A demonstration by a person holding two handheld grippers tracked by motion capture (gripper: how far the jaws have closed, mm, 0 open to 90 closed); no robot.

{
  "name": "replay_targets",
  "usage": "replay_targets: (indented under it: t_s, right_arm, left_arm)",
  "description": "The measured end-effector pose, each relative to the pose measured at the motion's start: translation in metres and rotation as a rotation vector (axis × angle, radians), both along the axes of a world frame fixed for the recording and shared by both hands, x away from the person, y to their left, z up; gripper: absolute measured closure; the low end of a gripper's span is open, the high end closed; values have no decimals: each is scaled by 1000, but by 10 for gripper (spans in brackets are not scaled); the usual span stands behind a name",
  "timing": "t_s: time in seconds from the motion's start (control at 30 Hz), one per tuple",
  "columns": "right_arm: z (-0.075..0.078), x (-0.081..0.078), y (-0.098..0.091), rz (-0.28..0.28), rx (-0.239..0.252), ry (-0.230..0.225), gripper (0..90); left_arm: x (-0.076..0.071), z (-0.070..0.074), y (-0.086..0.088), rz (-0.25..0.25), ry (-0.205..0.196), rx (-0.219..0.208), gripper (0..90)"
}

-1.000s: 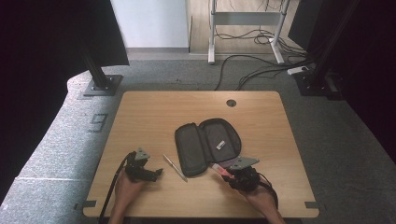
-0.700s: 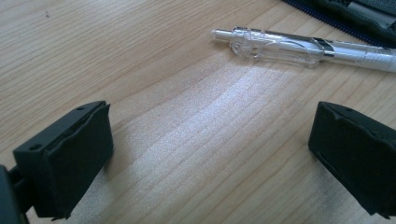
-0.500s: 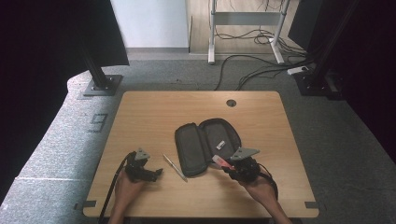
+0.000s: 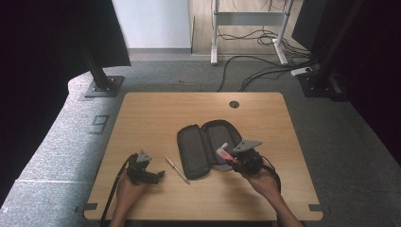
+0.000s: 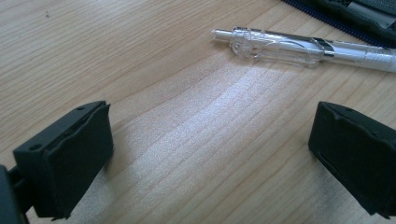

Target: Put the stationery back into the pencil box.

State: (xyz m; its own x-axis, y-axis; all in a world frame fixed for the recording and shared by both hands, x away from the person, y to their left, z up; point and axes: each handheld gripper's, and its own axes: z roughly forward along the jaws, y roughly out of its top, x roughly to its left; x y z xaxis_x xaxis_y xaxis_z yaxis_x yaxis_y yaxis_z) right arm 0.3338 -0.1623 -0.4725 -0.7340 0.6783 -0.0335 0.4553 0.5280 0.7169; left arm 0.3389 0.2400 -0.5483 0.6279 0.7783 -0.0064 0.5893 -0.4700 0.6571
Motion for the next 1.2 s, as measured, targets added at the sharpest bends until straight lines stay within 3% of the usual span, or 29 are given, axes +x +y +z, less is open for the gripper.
replay_targets:
  t_s: [1.2]
  right_arm:
    - [2, 64, 7, -92, -25, -34, 653]
  left_arm:
    - [0, 0, 0, 1, 0, 0, 0]
